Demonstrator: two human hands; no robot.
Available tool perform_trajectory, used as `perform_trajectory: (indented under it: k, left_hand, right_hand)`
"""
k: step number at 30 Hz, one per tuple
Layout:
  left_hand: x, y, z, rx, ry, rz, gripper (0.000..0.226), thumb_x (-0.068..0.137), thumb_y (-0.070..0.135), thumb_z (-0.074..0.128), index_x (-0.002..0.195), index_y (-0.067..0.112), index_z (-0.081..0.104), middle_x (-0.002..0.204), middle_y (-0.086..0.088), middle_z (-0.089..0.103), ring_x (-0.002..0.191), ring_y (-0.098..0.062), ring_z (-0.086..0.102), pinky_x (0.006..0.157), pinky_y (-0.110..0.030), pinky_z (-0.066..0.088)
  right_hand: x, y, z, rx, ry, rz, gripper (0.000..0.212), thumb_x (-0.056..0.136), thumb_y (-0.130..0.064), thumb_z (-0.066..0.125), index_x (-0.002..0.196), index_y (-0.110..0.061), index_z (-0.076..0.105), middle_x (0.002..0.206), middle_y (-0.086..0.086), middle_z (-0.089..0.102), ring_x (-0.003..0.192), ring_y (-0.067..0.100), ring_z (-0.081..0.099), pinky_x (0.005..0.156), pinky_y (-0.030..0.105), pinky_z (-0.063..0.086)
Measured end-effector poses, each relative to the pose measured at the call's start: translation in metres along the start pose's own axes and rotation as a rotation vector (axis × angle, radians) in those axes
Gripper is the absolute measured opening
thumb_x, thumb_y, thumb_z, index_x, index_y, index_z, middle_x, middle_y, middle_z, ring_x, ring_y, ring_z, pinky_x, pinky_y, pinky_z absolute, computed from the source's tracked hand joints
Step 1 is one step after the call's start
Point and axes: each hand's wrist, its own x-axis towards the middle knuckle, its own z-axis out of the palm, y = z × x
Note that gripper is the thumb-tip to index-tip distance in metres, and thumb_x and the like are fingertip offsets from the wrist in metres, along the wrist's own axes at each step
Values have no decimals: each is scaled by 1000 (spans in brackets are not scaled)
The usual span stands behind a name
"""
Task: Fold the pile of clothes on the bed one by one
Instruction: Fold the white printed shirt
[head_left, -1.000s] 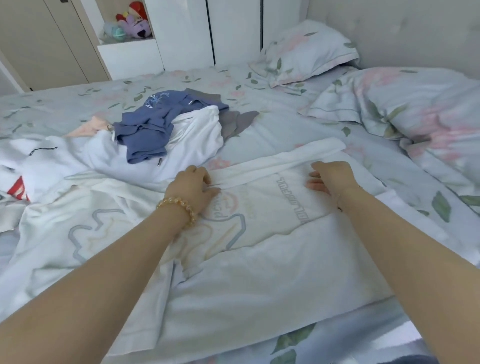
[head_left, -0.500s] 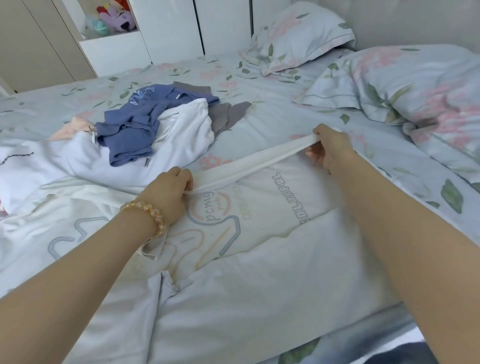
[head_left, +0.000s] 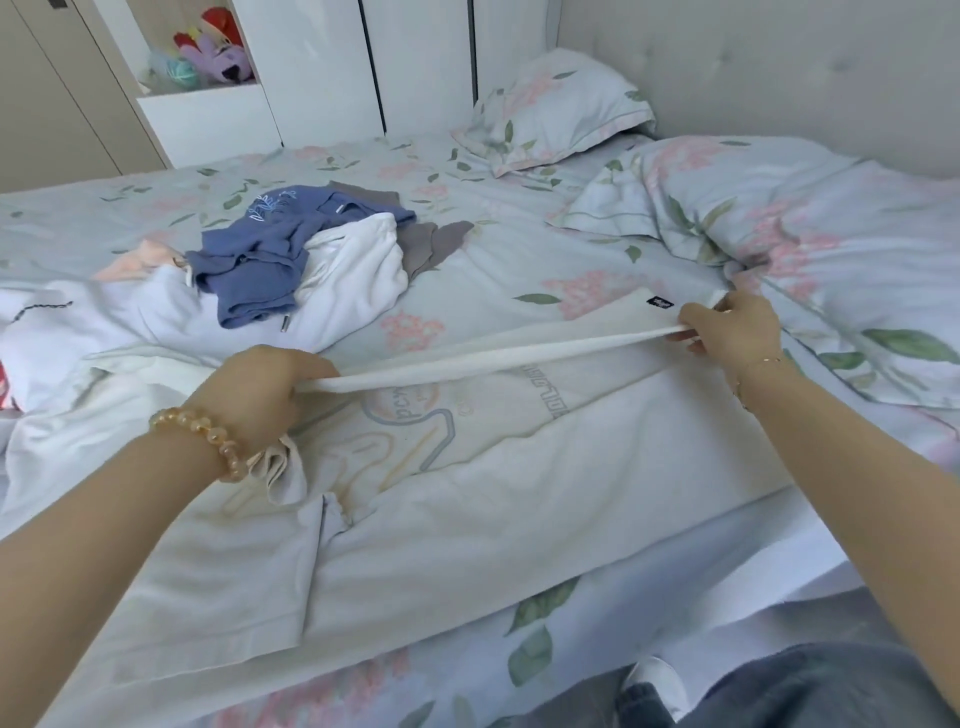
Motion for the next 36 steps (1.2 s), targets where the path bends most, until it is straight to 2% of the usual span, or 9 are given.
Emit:
perform_trajectory:
  k: [2,5,10,14,17,20,23,31,36]
  left_hand:
    - [-14,7,1,-87,-56,34,62,73,-20,44,100,28,71,81,10,68,69,-11,62,58,-13,46]
    - [-27,13,17,-149,-168,116,64,74,-22,44,106,24,74,88,39,59,96,-9,66,74,2,39]
    - [-21,22,22,-207,-246,-18,39,83,2,54,85,36,74,102,16,70,98,-7,64,92,-23,48]
    - [13,52,24,-309,23,13,23,90,23,50,98,25,72,108,3,67,104,-19,59,90,-28,42]
    - [35,68,58,-113,-233,-74,52,97,49,36,144,29,38,157,2,23,145,-19,20,116,-39,18]
    - [35,71,92,11,-408,-113,65,96,62,18,150,40,-9,157,10,-23,146,-11,-18,118,-48,-8]
    - [33,66,98,1,-401,-117,64,94,63,14,147,43,-18,155,11,-30,144,-10,-24,117,-48,-13]
    - [31,65,68,-115,-446,-104,60,100,49,34,152,30,13,162,2,1,149,-16,2,120,-39,5]
    - [-23,23,23,-549,28,-142,21,94,19,56,107,32,66,121,9,61,114,-8,54,96,-24,40]
  right_hand:
    - [-5,11,-6,-106,24,-1,10,80,-15,65,80,-14,56,87,15,65,73,26,58,70,36,47]
    - [-9,22,-6,-228,-6,-20,25,83,-13,64,107,-8,60,105,16,65,89,28,57,77,32,43]
    - [-16,4,11,-743,30,-356,53,80,-2,56,132,-10,51,139,15,45,124,37,43,101,43,33]
    - [-34,-25,61,-675,-292,-778,44,88,-4,50,131,-5,58,146,16,45,134,35,42,109,39,31]
    - [-48,-31,96,-671,-609,-859,46,100,-26,45,144,-11,44,157,9,28,145,26,26,119,36,18]
    - [-38,-10,105,-807,-777,-665,61,100,-51,35,154,-29,17,162,-6,2,149,12,1,119,31,-1]
    - [-11,10,87,-924,-672,-567,72,94,-67,26,155,-34,3,162,-10,-6,149,8,-6,121,38,-3]
    - [10,20,73,-1040,-436,-427,73,96,-64,14,155,-21,14,163,1,5,149,19,3,121,43,4]
    - [-46,-16,92,-791,-338,-772,45,94,-33,40,121,-3,61,135,18,53,123,38,47,103,45,37]
